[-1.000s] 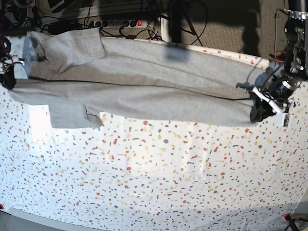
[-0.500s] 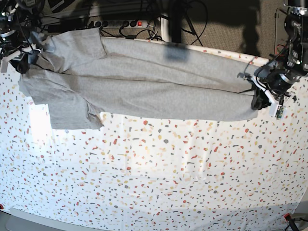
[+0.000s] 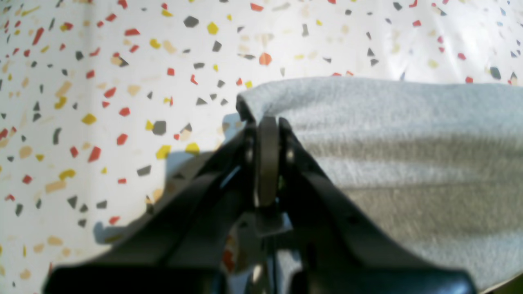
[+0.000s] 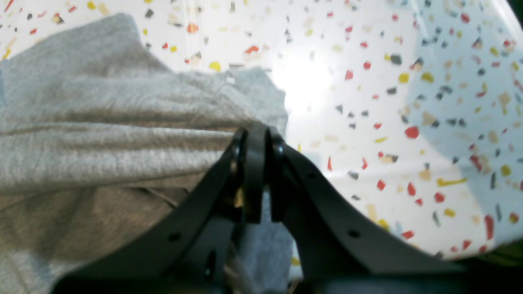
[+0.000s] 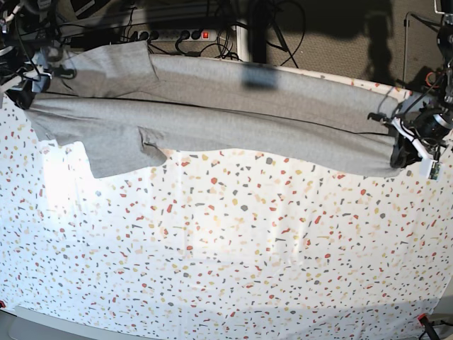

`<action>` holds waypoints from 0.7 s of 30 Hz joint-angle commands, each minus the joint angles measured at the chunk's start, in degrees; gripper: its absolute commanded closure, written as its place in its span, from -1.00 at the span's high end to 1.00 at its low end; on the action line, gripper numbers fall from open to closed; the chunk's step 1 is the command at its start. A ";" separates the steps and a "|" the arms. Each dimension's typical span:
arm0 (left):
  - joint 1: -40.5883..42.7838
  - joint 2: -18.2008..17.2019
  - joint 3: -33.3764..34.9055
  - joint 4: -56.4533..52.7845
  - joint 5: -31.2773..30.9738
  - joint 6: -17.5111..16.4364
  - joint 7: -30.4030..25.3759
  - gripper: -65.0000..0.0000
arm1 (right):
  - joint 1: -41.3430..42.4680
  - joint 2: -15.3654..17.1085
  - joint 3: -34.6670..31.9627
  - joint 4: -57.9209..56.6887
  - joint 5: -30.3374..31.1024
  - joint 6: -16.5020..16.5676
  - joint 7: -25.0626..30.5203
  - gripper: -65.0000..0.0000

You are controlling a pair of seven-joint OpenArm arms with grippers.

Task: Fold the T-shirt properly
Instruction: 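Grasp the sleeve end with the right gripper and fold it inward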

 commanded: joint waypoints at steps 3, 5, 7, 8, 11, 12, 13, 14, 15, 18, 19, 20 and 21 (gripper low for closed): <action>0.39 -1.31 -0.61 0.83 1.31 0.39 -1.36 -1.00 | -0.04 -0.20 0.52 0.70 0.09 -0.36 0.20 -1.00; 0.70 -1.31 -0.61 0.79 2.95 0.42 -1.14 -1.00 | -0.02 -0.42 0.37 0.70 0.13 -0.36 -1.62 -1.00; 0.79 -1.31 -0.61 0.79 3.34 0.42 -0.20 -0.64 | -0.02 -0.37 0.37 0.70 0.11 -0.36 -2.12 -0.87; 0.79 -1.31 -0.61 0.79 3.32 0.42 0.22 -0.37 | -0.02 -0.35 0.37 0.70 0.11 -0.36 -2.10 -0.59; 0.74 -1.31 -0.61 0.79 3.37 0.42 0.17 0.08 | 0.35 0.15 0.37 0.70 0.96 -0.36 -1.40 0.06; 0.63 -1.31 -0.61 0.79 3.39 0.42 0.20 0.08 | 0.85 0.28 0.37 0.70 1.57 -0.36 -1.18 0.15; 0.61 -1.31 -0.61 0.79 3.80 0.46 0.15 0.08 | 1.66 0.28 0.37 0.70 2.12 -0.36 -1.20 0.17; 0.50 -1.31 -0.61 0.79 4.00 0.85 0.13 0.08 | 2.78 0.17 0.26 0.70 2.27 -0.36 -1.25 0.17; 0.48 -1.31 -0.61 0.79 3.98 1.62 0.13 0.08 | 3.98 0.11 -0.42 0.70 2.25 -0.36 -1.49 0.17; 0.50 -1.29 -0.61 0.79 3.67 2.64 -1.27 0.08 | 8.20 0.42 -6.10 0.70 1.20 -0.36 -4.59 0.17; 0.50 -1.25 -0.61 0.79 3.15 2.64 -1.36 0.08 | 9.73 0.46 -8.83 0.59 0.11 -0.36 -6.12 0.17; 0.50 -1.25 -0.61 0.79 2.38 2.62 -1.33 0.08 | 11.13 0.44 -11.65 0.33 -1.07 -0.36 -6.58 0.17; 0.50 -1.20 -0.61 0.79 1.84 2.58 -1.27 0.08 | 12.52 0.44 -14.45 -0.07 -2.36 -0.36 -6.32 0.17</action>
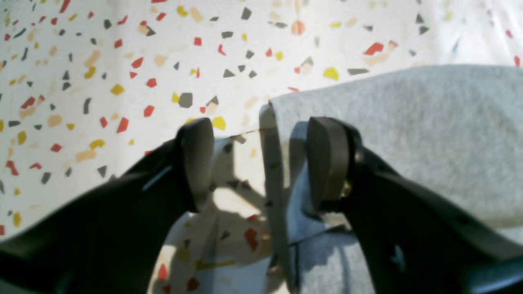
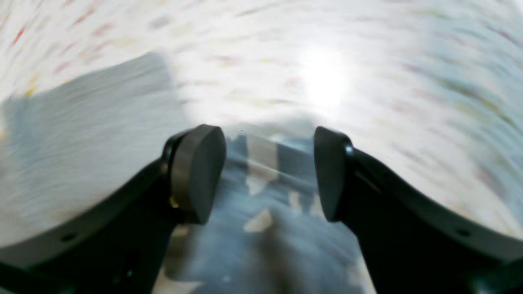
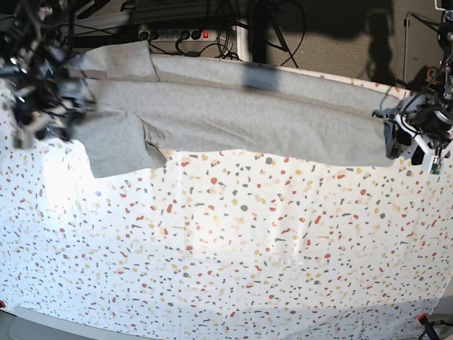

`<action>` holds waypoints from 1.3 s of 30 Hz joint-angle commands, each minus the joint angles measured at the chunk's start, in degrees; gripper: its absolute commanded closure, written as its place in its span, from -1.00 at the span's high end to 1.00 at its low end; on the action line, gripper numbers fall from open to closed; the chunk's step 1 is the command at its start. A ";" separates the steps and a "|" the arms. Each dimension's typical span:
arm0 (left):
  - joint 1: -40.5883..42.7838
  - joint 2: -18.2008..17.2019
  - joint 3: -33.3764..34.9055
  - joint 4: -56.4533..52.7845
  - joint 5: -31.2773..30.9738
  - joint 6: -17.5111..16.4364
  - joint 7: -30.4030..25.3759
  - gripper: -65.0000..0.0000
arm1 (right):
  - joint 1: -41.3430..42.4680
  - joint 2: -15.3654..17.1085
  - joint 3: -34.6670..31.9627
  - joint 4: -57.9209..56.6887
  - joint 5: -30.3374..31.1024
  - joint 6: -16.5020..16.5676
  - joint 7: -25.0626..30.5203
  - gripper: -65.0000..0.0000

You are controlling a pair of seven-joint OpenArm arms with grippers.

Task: Fold the T-shirt properly
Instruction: 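Grasp the sleeve end with the right gripper and fold it inward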

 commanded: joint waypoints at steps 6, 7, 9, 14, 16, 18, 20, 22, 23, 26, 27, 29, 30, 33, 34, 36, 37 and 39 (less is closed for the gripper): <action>-0.59 -0.92 -0.57 0.83 -0.61 0.20 0.66 0.08 | 8.15 0.72 -11.76 -3.50 -8.44 -6.03 1.60 0.17; -0.59 -0.81 -0.57 0.83 -0.59 0.20 0.57 0.08 | 9.55 0.72 -12.63 -4.74 -10.32 -7.43 1.64 0.17; -0.61 -0.55 -0.57 0.83 -0.59 0.20 0.46 0.08 | 12.66 0.72 -12.96 -7.17 -11.69 -8.83 1.77 0.17; -0.61 0.48 -0.57 0.83 -0.61 1.25 0.31 0.08 | 18.97 0.74 -12.52 -12.33 -11.67 -8.70 0.72 0.17; -0.61 0.79 -0.57 0.83 -0.57 1.22 0.24 0.08 | 20.55 0.76 -12.66 -15.02 -11.67 -8.68 0.33 0.17; -0.63 1.16 -0.57 0.83 -0.57 1.22 -0.17 0.08 | 21.70 0.90 -12.63 -17.99 -11.69 -8.15 0.17 0.17; -0.61 1.55 -0.57 0.83 -0.59 1.20 -1.29 0.08 | 22.69 1.38 -12.66 -21.20 -11.67 -6.56 -0.52 0.17; -0.63 1.90 -0.57 0.83 -0.57 1.22 -1.66 0.08 | 23.54 1.84 -12.63 -24.26 -11.72 -5.57 -1.29 0.17; -0.63 2.05 -0.57 0.83 -0.57 1.22 -1.66 0.08 | 23.85 2.05 -12.66 -25.46 -11.72 -5.44 -1.25 0.17; -0.61 2.03 -0.57 0.83 -0.55 1.22 -1.62 0.08 | 24.65 2.51 -12.63 -27.91 -11.80 -5.25 -1.38 0.17; -0.61 2.03 -0.57 0.83 -0.57 1.22 -1.62 0.08 | 24.76 2.69 -12.66 -28.50 -12.00 -5.25 -1.49 0.17; -0.61 2.05 -0.57 0.83 -0.57 1.22 -1.51 0.08 | 24.74 3.15 -12.66 -29.81 -12.50 -4.92 -1.51 0.14; -0.61 2.03 -0.57 0.83 -0.57 1.22 -1.36 0.08 | 24.74 3.41 -12.66 -30.53 -13.05 -4.35 -1.66 0.07; -0.61 2.03 -0.57 0.83 -0.57 1.22 -1.38 0.08 | 24.72 3.63 -12.63 -31.21 -13.66 -2.56 -2.67 -0.27; -0.61 2.03 -0.57 0.83 -0.57 1.22 -1.38 0.08 | 24.72 3.63 -12.63 -31.21 -13.62 -1.86 -2.95 -0.39; -0.61 2.03 -0.57 0.83 -0.57 1.22 -1.36 0.08 | 24.70 3.65 -12.63 -31.21 -13.66 -1.20 -2.95 -0.65; -0.61 2.05 -0.57 0.83 -0.57 1.22 -1.36 0.08 | 24.55 3.78 -12.66 -31.21 -13.64 -1.20 -2.93 -0.80; -0.59 2.03 -0.57 0.83 -0.57 1.22 -1.36 0.08 | 24.55 4.33 -12.63 -31.21 -13.64 -1.20 -2.73 -1.00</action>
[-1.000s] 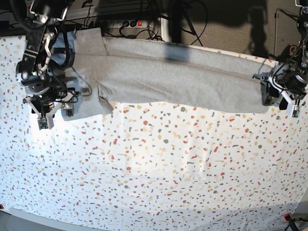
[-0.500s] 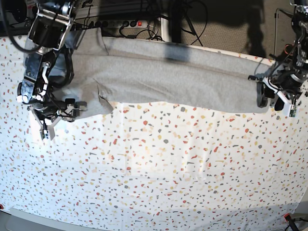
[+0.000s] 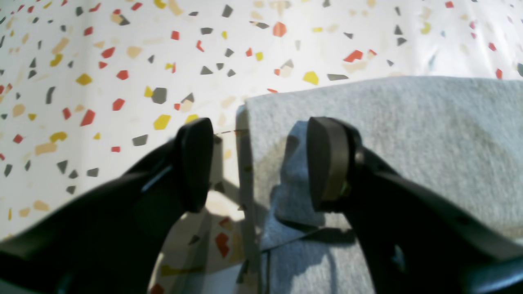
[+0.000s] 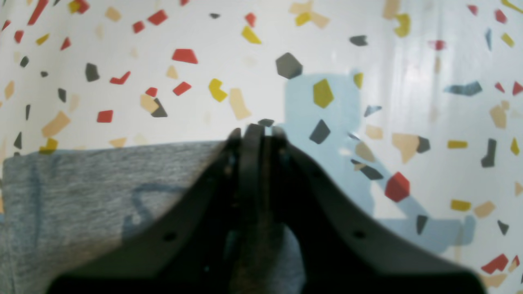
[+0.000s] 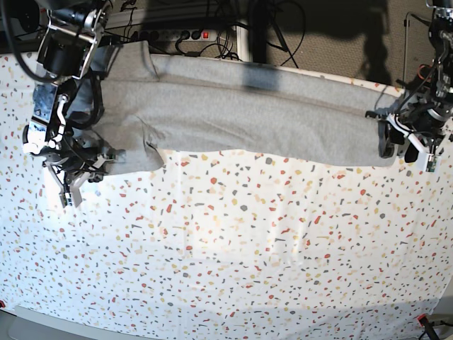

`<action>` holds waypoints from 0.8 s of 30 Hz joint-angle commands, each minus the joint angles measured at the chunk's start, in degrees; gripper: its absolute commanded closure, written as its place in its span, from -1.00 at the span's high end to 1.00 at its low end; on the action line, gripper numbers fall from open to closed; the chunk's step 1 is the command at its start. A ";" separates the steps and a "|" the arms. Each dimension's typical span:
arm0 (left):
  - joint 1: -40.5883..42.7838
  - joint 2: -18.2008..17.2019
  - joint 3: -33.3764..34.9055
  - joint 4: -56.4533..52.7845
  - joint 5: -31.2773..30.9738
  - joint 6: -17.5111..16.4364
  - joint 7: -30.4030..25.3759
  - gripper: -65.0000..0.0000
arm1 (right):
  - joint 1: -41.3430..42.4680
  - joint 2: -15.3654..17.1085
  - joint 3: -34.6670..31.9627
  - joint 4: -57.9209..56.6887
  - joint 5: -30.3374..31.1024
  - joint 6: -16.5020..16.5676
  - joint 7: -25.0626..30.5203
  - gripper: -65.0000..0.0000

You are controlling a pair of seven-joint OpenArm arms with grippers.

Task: Fold the T-shirt properly
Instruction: 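Grasp the sleeve end with the right gripper and fold it inward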

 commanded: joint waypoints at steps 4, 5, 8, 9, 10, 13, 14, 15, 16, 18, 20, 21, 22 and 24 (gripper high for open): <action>-0.63 -0.94 -0.57 0.83 -0.46 0.17 -1.44 0.08 | 0.87 3.61 0.02 0.76 1.86 0.31 1.70 -1.00; -0.63 -0.92 -0.57 0.83 -0.46 0.17 -1.51 0.08 | 0.94 4.39 0.04 0.98 3.06 0.31 1.55 -1.00; -0.63 -0.68 -0.57 0.83 -0.46 0.17 -2.05 0.08 | 0.92 6.73 0.04 2.45 7.19 0.39 -0.81 -1.00; -0.63 -0.61 -0.59 0.83 -0.44 0.17 -2.34 0.08 | 0.94 7.23 0.04 3.10 9.03 0.94 -2.40 -1.00; -0.63 -0.42 -0.57 0.83 -0.46 0.17 -2.71 0.08 | 0.92 7.69 0.04 3.82 11.32 1.74 -4.28 -1.00; -0.66 0.94 -0.57 0.83 -0.44 0.17 -3.19 0.08 | 0.81 8.11 0.04 5.79 20.02 1.74 -10.88 -1.00; -0.63 1.49 -0.57 0.83 -0.44 0.15 -3.48 0.08 | 0.59 8.09 0.02 6.43 23.04 1.74 -12.92 -1.00; -0.63 2.21 -0.57 0.83 -0.39 0.15 -3.54 0.08 | 0.17 8.04 0.02 7.04 26.12 1.74 -14.71 -1.00; -0.66 2.80 -0.57 0.83 0.09 0.15 -3.58 0.08 | -0.35 7.91 0.02 7.82 28.85 1.74 -16.41 -1.00; -0.61 3.85 -0.57 0.83 2.05 0.15 -4.33 0.08 | -2.19 7.63 0.02 10.19 33.83 1.74 -19.91 -1.00; -0.63 4.28 -0.57 0.83 3.08 0.15 -4.37 0.08 | -4.85 7.48 0.04 13.68 38.84 1.74 -23.17 -1.00; -0.63 4.28 -0.57 0.83 2.99 0.17 -4.39 0.08 | -6.47 7.48 0.04 15.78 41.13 1.74 -24.28 -1.00; -0.63 4.28 -0.57 0.83 2.99 0.15 -4.39 0.08 | -8.15 7.48 0.04 18.10 43.17 1.74 -25.09 -1.00; -0.63 4.28 -0.57 0.83 2.99 0.17 -4.39 0.08 | -11.76 7.48 0.04 23.15 46.25 1.74 -25.81 -1.00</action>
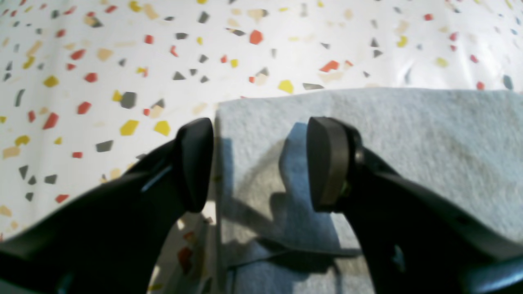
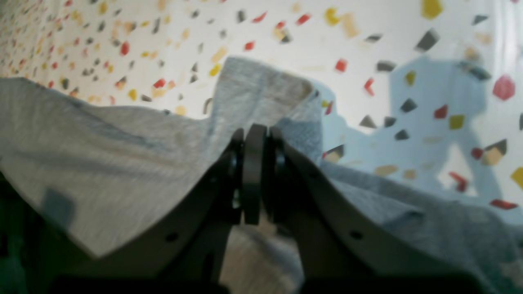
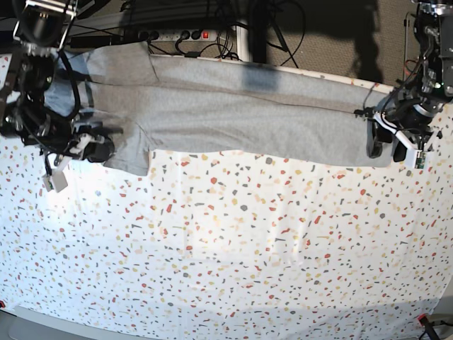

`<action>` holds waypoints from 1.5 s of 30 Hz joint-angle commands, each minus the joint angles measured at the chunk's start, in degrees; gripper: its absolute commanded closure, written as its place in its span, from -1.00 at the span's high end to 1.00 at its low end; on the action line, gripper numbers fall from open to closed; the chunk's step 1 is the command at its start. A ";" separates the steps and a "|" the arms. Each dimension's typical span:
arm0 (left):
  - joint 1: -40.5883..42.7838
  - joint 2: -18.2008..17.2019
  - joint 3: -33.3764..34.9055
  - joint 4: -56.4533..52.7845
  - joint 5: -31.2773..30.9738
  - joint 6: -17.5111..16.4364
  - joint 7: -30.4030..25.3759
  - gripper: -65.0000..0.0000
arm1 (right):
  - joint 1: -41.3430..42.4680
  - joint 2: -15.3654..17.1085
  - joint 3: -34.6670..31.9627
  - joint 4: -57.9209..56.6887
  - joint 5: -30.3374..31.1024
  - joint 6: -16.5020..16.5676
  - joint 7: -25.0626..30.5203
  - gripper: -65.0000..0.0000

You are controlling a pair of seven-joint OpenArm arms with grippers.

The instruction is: Fold the T-shirt properly

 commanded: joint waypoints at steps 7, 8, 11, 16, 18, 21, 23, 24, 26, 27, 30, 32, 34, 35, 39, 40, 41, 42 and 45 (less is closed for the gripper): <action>-0.63 -0.79 -0.35 0.85 -0.63 0.00 -1.51 0.08 | -9.64 -2.40 0.35 15.13 4.76 0.30 0.98 -1.00; -0.63 -0.79 -0.37 0.85 -0.63 0.00 -1.53 0.08 | -10.67 -3.26 0.35 16.00 4.76 0.30 1.01 -1.00; -0.63 -0.81 -0.35 0.85 -0.63 0.00 -1.51 0.08 | -12.79 -5.73 0.35 16.98 4.76 0.30 1.11 -1.00; -0.63 -0.79 -0.35 0.85 -0.63 0.00 -1.57 0.08 | -14.67 -9.22 0.35 16.98 4.83 0.30 -0.37 -1.00; -0.63 -0.81 -0.35 0.85 -0.63 -0.02 -1.64 0.08 | -15.58 -10.23 0.35 17.00 5.03 0.30 -0.66 -1.00; -0.66 -0.83 -0.35 0.85 -0.61 -0.02 -1.73 0.08 | -17.22 -11.04 0.11 17.18 8.59 0.30 -1.75 -1.00; -0.63 -0.83 -0.35 0.85 -0.59 -0.02 -1.97 0.08 | -17.75 -11.32 -0.59 17.22 9.27 0.30 -2.54 -1.00; -0.63 -0.81 -0.35 0.85 -0.61 -0.02 -2.10 0.08 | -17.73 -11.45 -0.96 17.22 9.09 0.30 -3.26 -1.00; -0.63 -0.81 -0.35 0.85 -0.61 -0.02 -2.82 0.08 | -17.68 -11.39 -1.51 17.22 8.81 0.30 -3.96 -1.00; -0.66 -0.81 -0.37 0.85 -0.63 -0.02 -2.82 0.08 | -17.57 -11.39 -1.51 17.22 8.83 0.30 -3.96 -1.00; -0.63 -0.83 -0.37 0.85 -0.50 0.00 -2.84 0.08 | -17.51 -11.39 -1.46 17.22 8.83 0.30 -3.85 -0.61; -0.68 -0.98 -0.37 0.85 0.59 0.02 -2.86 0.09 | -17.11 -11.39 -1.46 17.22 8.83 0.30 -3.69 -0.25; -0.68 -1.90 -0.48 0.85 1.53 1.57 -2.93 0.09 | -16.00 -11.34 -1.40 17.22 8.81 0.30 -3.74 -0.03; -0.68 -2.64 -0.48 0.85 1.97 2.78 -2.97 0.09 | -15.17 -11.17 -1.40 17.22 8.81 0.30 -3.76 -0.01; -0.63 -5.99 -1.29 0.81 1.88 3.28 -1.66 0.09 | -11.87 -9.73 -0.42 17.22 8.81 0.30 -2.73 -0.01; -0.63 -6.75 -1.51 0.72 1.57 3.28 -0.61 0.09 | -11.02 -9.60 0.17 17.22 8.83 0.30 -2.56 -0.01; -0.61 -7.43 -1.51 0.59 0.72 3.26 0.15 0.09 | -10.23 -9.62 0.96 17.22 8.83 0.30 -2.62 -0.01; -0.48 -8.15 -1.51 0.22 -1.18 3.15 0.74 0.09 | -9.51 -9.64 1.62 17.22 8.81 0.30 -2.67 -0.01; -0.52 -8.94 -1.49 -2.60 -7.54 -3.10 3.48 0.09 | -8.37 -9.60 3.06 17.22 8.83 0.30 -2.62 -0.01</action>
